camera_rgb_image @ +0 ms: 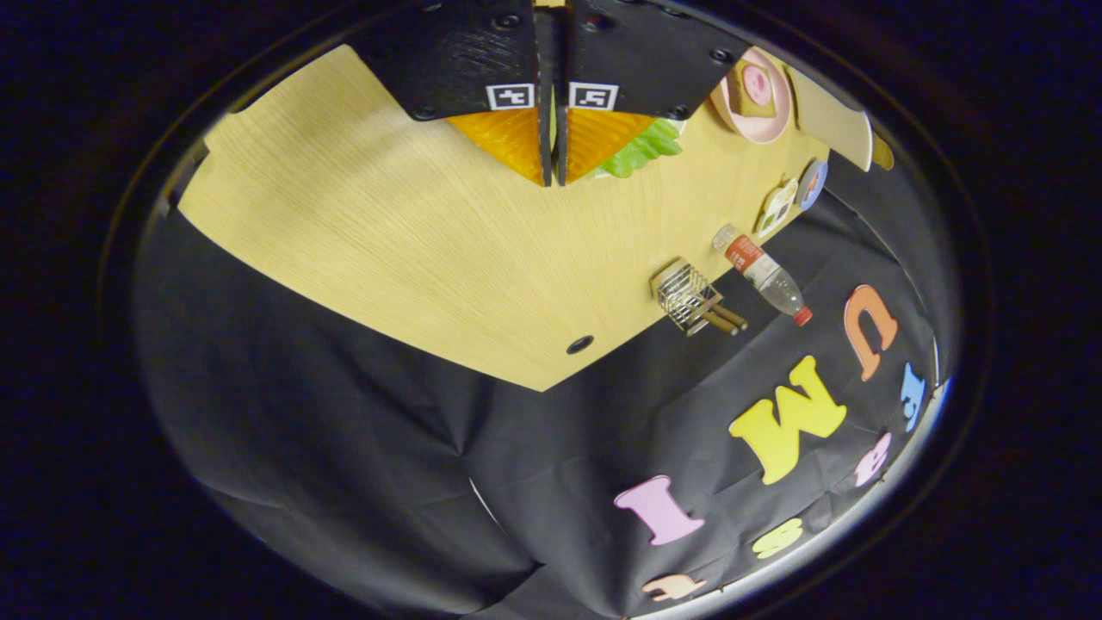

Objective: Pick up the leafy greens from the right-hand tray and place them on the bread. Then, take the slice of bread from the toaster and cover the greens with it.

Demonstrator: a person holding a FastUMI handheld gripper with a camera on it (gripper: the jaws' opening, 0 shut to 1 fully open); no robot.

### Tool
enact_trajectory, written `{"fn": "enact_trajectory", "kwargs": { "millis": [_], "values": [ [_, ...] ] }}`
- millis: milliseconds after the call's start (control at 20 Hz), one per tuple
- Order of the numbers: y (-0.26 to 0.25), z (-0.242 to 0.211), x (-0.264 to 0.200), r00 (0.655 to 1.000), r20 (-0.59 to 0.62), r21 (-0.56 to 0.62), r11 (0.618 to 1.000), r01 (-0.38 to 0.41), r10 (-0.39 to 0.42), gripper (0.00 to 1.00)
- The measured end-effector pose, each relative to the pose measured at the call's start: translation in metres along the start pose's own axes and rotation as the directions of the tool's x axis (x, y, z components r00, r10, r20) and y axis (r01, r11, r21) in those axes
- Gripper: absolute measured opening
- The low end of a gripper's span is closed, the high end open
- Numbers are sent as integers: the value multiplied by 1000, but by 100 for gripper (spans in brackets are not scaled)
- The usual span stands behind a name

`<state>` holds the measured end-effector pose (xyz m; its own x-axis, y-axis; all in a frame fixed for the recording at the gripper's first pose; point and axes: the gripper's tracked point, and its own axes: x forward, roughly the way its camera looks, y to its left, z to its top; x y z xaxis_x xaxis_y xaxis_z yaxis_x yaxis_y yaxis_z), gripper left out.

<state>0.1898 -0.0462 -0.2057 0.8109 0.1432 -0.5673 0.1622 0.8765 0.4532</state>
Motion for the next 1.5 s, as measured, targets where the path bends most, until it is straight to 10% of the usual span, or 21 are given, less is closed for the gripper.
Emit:
{"fn": "enact_trajectory", "kwargs": {
  "millis": [750, 1500],
  "values": [
    [162, 10, -113, 957, 168, -43, 972, -231, 235, 0],
    [326, -122, -89, 904, 28, -27, 905, -425, 426, 0]
  ]
}}
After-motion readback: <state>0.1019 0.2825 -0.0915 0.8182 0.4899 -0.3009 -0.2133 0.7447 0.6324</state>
